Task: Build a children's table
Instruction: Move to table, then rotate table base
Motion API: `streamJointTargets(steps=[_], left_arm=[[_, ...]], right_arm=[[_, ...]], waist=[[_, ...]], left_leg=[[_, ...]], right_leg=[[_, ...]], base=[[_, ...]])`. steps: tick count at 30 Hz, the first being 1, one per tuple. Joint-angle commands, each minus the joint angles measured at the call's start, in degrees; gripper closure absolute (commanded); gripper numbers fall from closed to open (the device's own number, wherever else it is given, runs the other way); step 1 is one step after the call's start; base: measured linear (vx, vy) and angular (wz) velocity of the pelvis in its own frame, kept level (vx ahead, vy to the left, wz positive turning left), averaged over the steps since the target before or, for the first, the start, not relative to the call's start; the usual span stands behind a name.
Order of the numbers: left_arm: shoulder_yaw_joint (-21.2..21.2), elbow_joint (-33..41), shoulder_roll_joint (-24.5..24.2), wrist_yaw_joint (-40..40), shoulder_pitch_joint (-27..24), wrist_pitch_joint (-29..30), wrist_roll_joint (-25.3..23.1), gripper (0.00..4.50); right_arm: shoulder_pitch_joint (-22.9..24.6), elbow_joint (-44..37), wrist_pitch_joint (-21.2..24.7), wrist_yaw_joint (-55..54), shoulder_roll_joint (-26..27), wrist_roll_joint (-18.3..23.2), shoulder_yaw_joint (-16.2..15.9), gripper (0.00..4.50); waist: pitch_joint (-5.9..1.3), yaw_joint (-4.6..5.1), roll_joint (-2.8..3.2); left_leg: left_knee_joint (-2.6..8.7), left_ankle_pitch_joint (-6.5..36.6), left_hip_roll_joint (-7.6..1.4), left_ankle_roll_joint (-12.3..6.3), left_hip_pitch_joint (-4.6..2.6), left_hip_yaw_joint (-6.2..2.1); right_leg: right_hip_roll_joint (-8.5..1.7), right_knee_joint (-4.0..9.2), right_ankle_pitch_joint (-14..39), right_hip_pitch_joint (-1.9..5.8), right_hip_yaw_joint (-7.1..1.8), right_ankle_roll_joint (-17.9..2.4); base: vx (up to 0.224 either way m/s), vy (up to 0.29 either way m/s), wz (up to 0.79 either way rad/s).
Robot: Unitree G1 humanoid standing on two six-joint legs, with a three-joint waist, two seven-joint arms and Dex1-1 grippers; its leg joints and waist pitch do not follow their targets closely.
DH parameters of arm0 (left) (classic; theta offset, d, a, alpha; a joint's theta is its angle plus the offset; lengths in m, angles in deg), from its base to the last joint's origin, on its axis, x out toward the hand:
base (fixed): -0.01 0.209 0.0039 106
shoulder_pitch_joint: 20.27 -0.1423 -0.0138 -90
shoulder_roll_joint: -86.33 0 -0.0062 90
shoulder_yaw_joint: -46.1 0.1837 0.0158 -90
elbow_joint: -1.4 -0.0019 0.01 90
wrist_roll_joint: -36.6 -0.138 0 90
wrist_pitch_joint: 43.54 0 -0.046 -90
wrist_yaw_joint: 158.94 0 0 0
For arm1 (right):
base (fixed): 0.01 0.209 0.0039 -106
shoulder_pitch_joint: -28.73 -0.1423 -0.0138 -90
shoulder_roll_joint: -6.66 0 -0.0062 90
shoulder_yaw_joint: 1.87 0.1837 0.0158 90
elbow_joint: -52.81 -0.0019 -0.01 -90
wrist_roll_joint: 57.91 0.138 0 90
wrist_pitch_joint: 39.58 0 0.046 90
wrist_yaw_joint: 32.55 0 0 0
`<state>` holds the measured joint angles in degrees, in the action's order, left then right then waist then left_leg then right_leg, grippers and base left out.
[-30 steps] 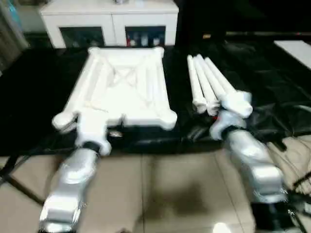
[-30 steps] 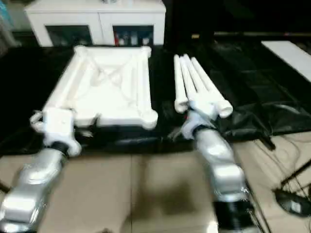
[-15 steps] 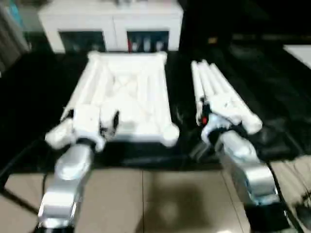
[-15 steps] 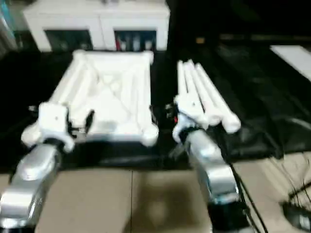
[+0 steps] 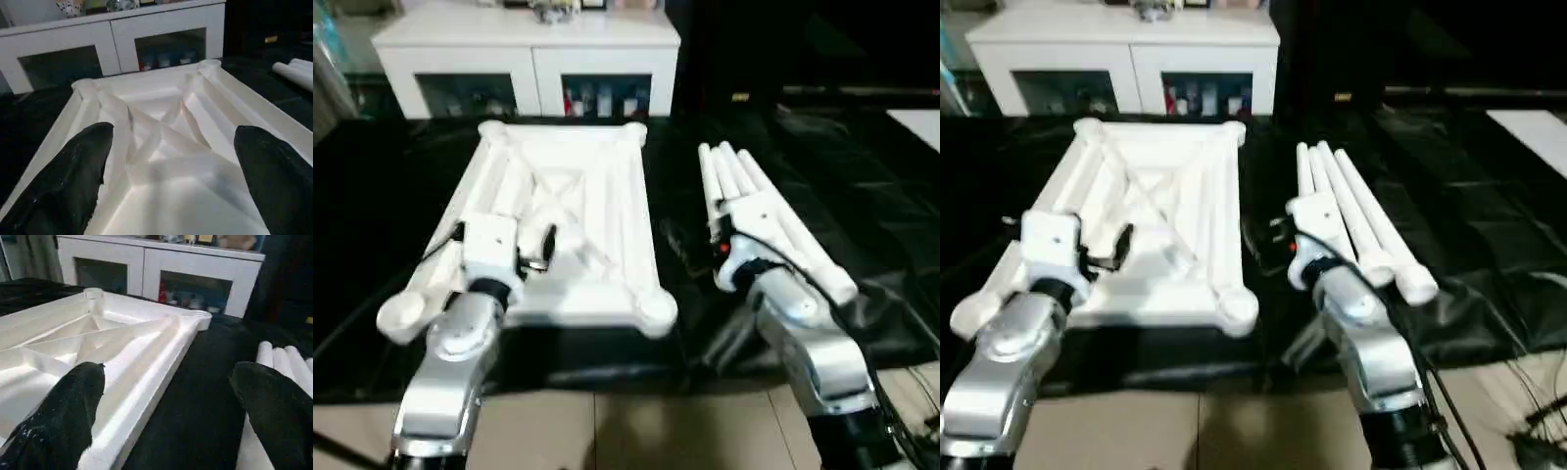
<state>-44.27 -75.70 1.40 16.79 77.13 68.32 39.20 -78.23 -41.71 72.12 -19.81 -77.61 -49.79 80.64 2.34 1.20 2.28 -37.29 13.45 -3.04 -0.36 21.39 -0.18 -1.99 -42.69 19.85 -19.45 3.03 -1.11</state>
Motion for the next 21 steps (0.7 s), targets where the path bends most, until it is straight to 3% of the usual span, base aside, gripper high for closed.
streamJointTargets(steps=[1,2,3,4,5,6,7,8,9,10,11,12,13,14,15,16,17,18,19,20,21], left_arm=[[0.75,0.23,0.49,-0.41,0.21,-0.3,0.32,0.07],[0.78,0.21,0.61,-0.56,0.13,-0.42,0.53,0.07],[1.13,0.07,0.81,-1.3,-0.31,-1.28,1.04,0.07],[1.13,0.07,0.81,-1.3,-0.31,-1.28,1.04,0.07],[1.26,-0.03,0.78,-1.76,-0.42,-1.72,1.26,0.07],[0.83,0.23,1.16,-3.22,-0.62,-2.01,3.05,0.07],[0.95,0.42,0.82,-4.97,-0.75,-2.2,4.07,0.07],[0.98,0.49,0.7,-5.45,-0.81,-2.26,4.32,0.07],[1.86,0.57,-1.35,-9.9,-1.3,-2.92,5.53,0.07],[2.17,0.56,-1.91,-10.76,-1.37,-3.11,5.54,0.07],[3.22,0.5,-3.79,-13.68,-1.6,-3.76,5.57,0.07],[5.52,0.52,-7.79,-20.5,-1.96,-5.55,5.88,0.07],[7.62,1.06,-11.24,-25.67,-1.93,-3.97,6.46,0.07],[7.66,1.07,-11.3,-25.77,-1.93,-3.93,6.47,0.07],[8.82,0.88,-12.79,-29.53,-1.38,-4.26,7.46,0.07],[9.85,0.25,-13.87,-32.57,-0.58,-5.58,7.85,0.07],[10.63,-0.38,-14.61,-35.0,0.15,-7.01,8.15,0.07],[11.31,-1.48,-15.16,-37.79,1.36,-8.71,8.63,0.07],[11.62,-2.21,-15.47,-39.44,2.12,-9.73,8.93,0.07],[12.08,-3.26,-15.8,-41.67,3.38,-10.69,9.32,0.07],[13.11,-4.25,-16.41,-43.54,4.6,-11.14,8.81,0.07]], right_arm=[[0.5,-0.88,0.07,-0.45,-0.09,0.01,1.68,0.0],[0.57,-0.93,0.32,-0.57,0.11,0.4,2.07,0.0],[0.85,-1.32,0.11,0.25,-0.24,0.75,2.36,0.0],[0.85,-1.32,0.11,0.25,-0.24,0.75,2.36,0.0],[0.95,-1.52,-0.05,0.57,-0.46,0.9,2.45,0.0],[0.99,-1.77,-0.41,1.44,-0.99,1.26,2.46,0.0],[1.03,-2.04,-0.75,2.67,-1.64,1.82,2.48,0.0],[1.1,-2.22,-0.84,3.29,-1.9,2.16,2.49,0.0],[1.31,-3.14,-2.11,6.74,-3.56,3.02,2.0,0.0],[1.34,-3.27,-2.29,7.24,-3.81,3.09,1.89,0.0],[1.45,-3.72,-2.88,8.95,-4.68,3.33,1.54,0.0],[1.79,-4.98,-2.24,12.96,-5.82,5.86,2.04,0.0],[2.09,-6.39,-1.35,16.76,-7.57,8.14,2.4,0.0],[2.1,-6.42,-1.34,16.83,-7.6,8.18,2.41,0.0],[2.33,-7.15,-0.88,19.55,-9.05,9.61,2.56,0.0],[2.47,-7.67,-0.69,22.07,-10.6,10.59,2.58,0.0],[2.58,-8.05,-0.54,24.12,-11.86,11.38,2.6,0.0],[2.67,-8.33,-0.29,26.8,-13.71,12.1,2.66,0.0],[2.71,-8.39,-0.26,28.42,-14.89,12.49,2.64,0.0],[2.73,-8.34,-0.42,30.75,-16.9,12.49,2.21,0.0],[3.02,-8.57,-0.26,33.04,-18.99,12.49,1.74,0.0]], waist=[[-2.82,0.93,-0.07],[-2.6,0.02,-2.85],[-1.84,-3.06,-3.39],[-2.46,-3.47,-2.81],[-2.24,-3.94,-3.25],[-2.31,-4.47,-2.13],[-2.68,-4.7,-1.31],[-3.95,-4.51,1.62],[-4.36,-1.58,2.15],[-5.42,-1.65,2.56],[-5.65,-2.17,2.16],[-5.61,-2.77,1.3],[-5.19,-3.45,-0.76],[-4.54,-3.9,-0.93],[-4.0,-4.15,-1.53],[-4.0,-4.15,-1.53],[-3.69,-4.45,-0.57],[-3.22,-4.04,-0.15],[-2.99,-3.88,-0.08],[-2.44,-3.46,0.28],[-2.27,-3.34,0.63]], left_leg=[[7.4,5.14,-4.11,-27.66,-4.79,-8.39],[4.25,8.68,-3.93,-18.67,-3.09,-2.43],[-3.72,7.57,-0.86,-12.52,2.68,2.87],[-5.29,5.3,-2.45,-9.42,3.74,2.6],[-4.72,1.13,-2.85,-5.37,5.28,3.03],[-1.76,-3.06,-3.61,-4.37,4.99,3.52],[0.6,-6.55,-4.16,-4.68,4.27,3.85],[4.28,-16.81,-6.89,-5.96,-0.07,3.28],[4.35,-23.03,-12.99,-17.21,-5.41,-2.23],[3.11,-33.02,-14.35,-20.9,-7.5,-4.03],[0.88,-57.65,-14.15,-21.85,-7.51,-4.23],[0.58,-71.26,-11.27,-17.24,-6.09,-2.91],[0.6,-57.41,-6.88,-13.17,-2.99,0.1],[1.01,-45.51,-5.05,-11.44,-1.06,2.16],[2.44,-23.01,-4.18,-8.04,0.8,3.96],[2.44,-23.01,-4.18,-8.04,0.8,3.96],[4.27,-2.96,-5.89,-4.02,0.74,4.1],[5.45,5.41,-6.62,-2.33,0.48,4.04],[5.89,9.45,-6.95,-1.5,0.35,4.21],[6.61,19.79,-7.57,1.59,-0.44,4.88],[6.82,22.53,-7.66,2.44,-0.56,4.91]], right_leg=[[-2.17,4.69,-0.24,-2.08,-2.66,3.65],[-6.0,11.0,-0.71,0.84,-7.35,1.88],[-11.57,15.54,6.84,7.66,-12.72,-2.97],[-12.88,14.95,9.03,8.63,-13.21,-5.7],[-9.83,14.14,5.89,9.4,-11.18,-9.22],[-6.98,13.63,0.36,9.26,-8.65,-12.43],[-5.21,12.86,-3.05,8.92,-7.09,-13.02],[-2.15,9.75,-11.14,5.82,-2.85,-9.8],[-1.09,4.05,-9.61,-1.27,-1.67,-5.06],[-2.41,3.04,-7.76,-3.13,-2.05,-2.69],[-4.15,3.74,-11.77,-4.38,-3.72,2.65],[-4.53,5.76,-18.92,-4.02,-4.47,6.58],[-4.8,8.66,-23.42,-2.68,-5.08,5.59],[-5.07,9.12,-23.27,-1.93,-4.76,3.43],[-5.85,9.54,-20.66,-0.32,-4.89,0.07],[-5.85,9.54,-20.66,-0.32,-4.89,0.07],[-6.0,9.64,-11.63,0.35,-4.62,-5.78],[-5.39,9.76,-7.39,0.25,-4.08,-8.66],[-5.18,9.92,-5.03,0.1,-3.97,-9.32],[-5.02,10.56,2.12,-0.7,-3.99,-9.93],[-5.11,10.75,4.58,-0.73,-4.04,-9.65]], base=[[0.099,-0.049,0.43],[0.188,-0.065,0.56],[0.142,-0.062,0.37],[0.159,-0.014,0.13],[0.071,0.002,-0.01],[0.139,0.008,0.0],[0.143,0.055,0.09],[0.143,0.055,0.09],[0.165,0.078,0.06],[0.146,0.066,-0.02],[0.146,0.066,-0.02],[0.017,0.086,-0.07],[-0.11,0.095,-0.05],[-0.11,0.095,-0.05],[-0.088,0.054,0.02],[-0.054,0.006,0.01],[-0.054,0.006,0.01],[-0.076,-0.011,0.0],[-0.084,-0.012,0.02],[-0.129,-0.013,0.04],[-0.089,-0.005,0.05]])
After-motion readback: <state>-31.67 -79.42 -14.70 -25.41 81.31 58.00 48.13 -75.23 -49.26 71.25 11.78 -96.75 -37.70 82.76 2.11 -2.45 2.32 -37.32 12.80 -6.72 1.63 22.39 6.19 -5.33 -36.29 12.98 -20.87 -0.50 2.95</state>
